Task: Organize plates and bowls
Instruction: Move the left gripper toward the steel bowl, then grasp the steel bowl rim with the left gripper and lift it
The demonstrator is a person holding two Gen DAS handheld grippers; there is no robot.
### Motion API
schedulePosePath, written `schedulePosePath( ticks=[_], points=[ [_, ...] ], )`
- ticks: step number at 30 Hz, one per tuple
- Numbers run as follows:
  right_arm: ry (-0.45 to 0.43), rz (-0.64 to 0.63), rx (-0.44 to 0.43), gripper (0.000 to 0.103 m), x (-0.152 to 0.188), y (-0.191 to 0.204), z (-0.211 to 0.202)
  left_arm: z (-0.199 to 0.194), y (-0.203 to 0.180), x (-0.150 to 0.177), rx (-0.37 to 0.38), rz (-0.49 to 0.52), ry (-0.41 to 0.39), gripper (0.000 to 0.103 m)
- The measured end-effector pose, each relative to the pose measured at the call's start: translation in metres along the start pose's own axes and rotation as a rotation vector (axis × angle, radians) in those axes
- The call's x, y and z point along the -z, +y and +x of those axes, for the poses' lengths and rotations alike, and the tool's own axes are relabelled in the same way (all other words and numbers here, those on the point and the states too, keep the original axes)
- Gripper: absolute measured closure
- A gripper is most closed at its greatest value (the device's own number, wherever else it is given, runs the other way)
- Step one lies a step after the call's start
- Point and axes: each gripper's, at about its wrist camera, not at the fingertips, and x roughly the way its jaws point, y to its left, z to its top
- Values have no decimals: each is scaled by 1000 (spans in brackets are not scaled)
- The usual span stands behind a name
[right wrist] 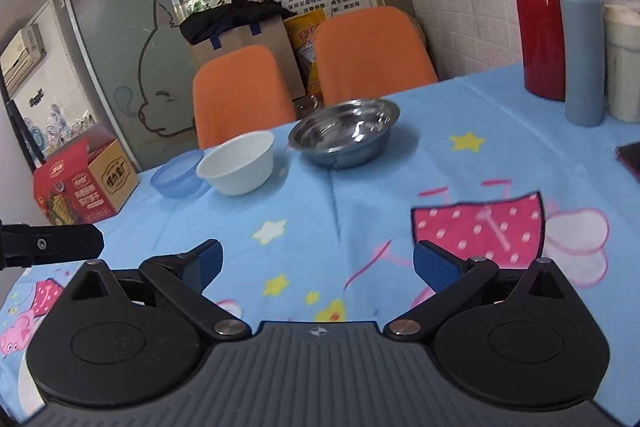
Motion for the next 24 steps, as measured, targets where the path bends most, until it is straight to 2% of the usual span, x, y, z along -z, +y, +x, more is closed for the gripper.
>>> schedulePosePath(
  ticks=[5,8,10,12,16,19,24],
  points=[
    [16,2,58,0,-42,-27,39,62,-21,-61,51,3,37,11],
    [48,1,90,0,-61,-40,67,106,-33,-99,77,64,61,11],
    [67,-9,122,0,-71,-46,86,137,-36,-116,73,96,75,11],
    [85,-26,139,0,-77,-48,104,169,-34,-129,109,139,97,11],
    [133,-70,155,0,-86,-50,144,229,-23,-142,138,150,171,11],
    [168,-104,167,0,-88,-49,171,268,-10,-150,143,111,223,11],
    [221,-148,157,0,-88,-43,205,300,-9,-152,111,156,272,13]
  ],
)
